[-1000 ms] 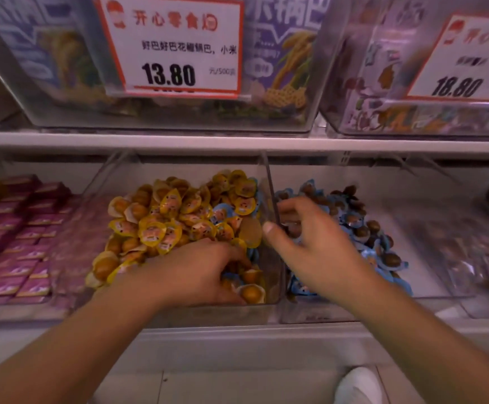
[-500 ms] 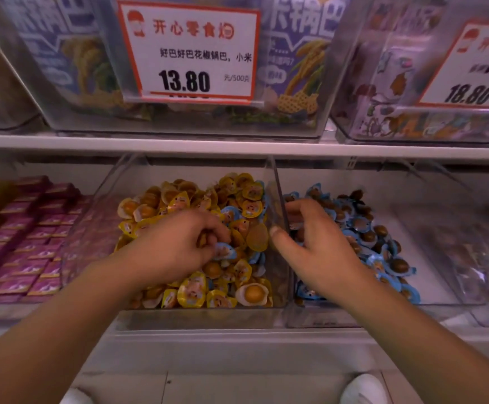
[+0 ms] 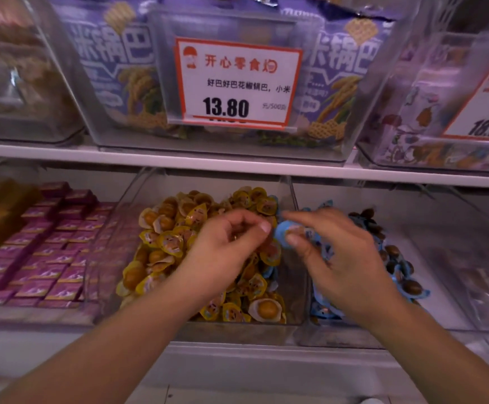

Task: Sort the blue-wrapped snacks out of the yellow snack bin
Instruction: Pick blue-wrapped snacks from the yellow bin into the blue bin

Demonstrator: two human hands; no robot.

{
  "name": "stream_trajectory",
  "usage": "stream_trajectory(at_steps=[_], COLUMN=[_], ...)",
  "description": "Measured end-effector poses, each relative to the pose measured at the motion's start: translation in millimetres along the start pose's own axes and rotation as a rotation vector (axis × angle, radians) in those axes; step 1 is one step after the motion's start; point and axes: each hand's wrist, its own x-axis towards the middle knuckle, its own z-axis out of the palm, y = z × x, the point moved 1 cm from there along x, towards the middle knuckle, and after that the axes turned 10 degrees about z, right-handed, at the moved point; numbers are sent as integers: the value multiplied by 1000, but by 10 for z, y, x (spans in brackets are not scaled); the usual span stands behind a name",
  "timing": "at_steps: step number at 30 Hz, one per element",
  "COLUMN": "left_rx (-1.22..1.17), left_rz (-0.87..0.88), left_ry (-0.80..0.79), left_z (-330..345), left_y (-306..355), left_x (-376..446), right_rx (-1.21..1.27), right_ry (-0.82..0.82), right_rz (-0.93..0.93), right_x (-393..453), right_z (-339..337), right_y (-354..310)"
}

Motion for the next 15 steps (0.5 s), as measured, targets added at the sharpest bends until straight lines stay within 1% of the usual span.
stream_trajectory(at_steps=[1,3,5,7,9,13,15], left_rx=[137,550,914,1160,1293,1378,1418], left_rz=[-10,60,151,193,203,107,88], left_ry=[-72,-335,-576,-674,-717,-789,-800], left_z=[23,73,127,153,169,201,218], left_y=[-70,-228,-369,-466,-522,-577,-581], left_x=[4,-10,-44,-29,33,202,244], right_rx=[20,66,87,73,58,70,65], right_ry=[49,110,118,109,97,77,56], right_rz=[47,159,229,243,228,224,232], right_x=[0,-10,-46,-92,-119,-124,-128], right_z=[-50,-143,-184,-185,-170,-154,-152], right_y=[31,105,183,231,257,278,268])
